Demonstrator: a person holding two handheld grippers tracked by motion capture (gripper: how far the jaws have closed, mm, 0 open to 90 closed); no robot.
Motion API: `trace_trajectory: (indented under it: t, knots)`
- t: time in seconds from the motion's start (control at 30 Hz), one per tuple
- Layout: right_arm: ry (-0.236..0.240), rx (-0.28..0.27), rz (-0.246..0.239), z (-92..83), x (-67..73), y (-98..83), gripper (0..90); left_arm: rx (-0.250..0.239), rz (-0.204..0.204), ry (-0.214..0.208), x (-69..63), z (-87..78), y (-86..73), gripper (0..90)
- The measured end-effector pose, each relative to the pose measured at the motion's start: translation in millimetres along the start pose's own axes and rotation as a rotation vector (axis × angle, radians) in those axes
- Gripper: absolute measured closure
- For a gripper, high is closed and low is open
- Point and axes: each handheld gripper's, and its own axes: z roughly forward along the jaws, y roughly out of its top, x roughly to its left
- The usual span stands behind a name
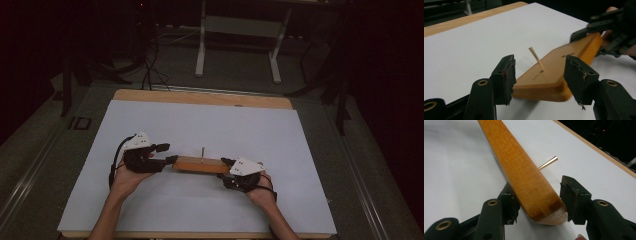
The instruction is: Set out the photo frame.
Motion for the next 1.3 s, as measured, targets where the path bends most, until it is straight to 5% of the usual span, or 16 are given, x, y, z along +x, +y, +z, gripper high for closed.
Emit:
trace_trajectory:
  t: [0.43, 0.77, 1.3]
  knots:
    - [0.004, -0.003, 0.008, 0.0, -4.2, 0.9, 52.0, -0.013, 0.077, -0.059, -10.1, -0.2, -3.2, 34.4]
    - [0.009, 0.001, 0.011, -0.3, -5.4, 1.3, 52.0, 0.058, 0.115, -0.052, -14.0, 14.3, -9.3, 29.7]
    - [0.011, 0.001, 0.016, -0.8, -7.3, 1.2, 51.7, 0.141, 0.168, 0.032, -16.9, 34.4, -17.9, 34.9]
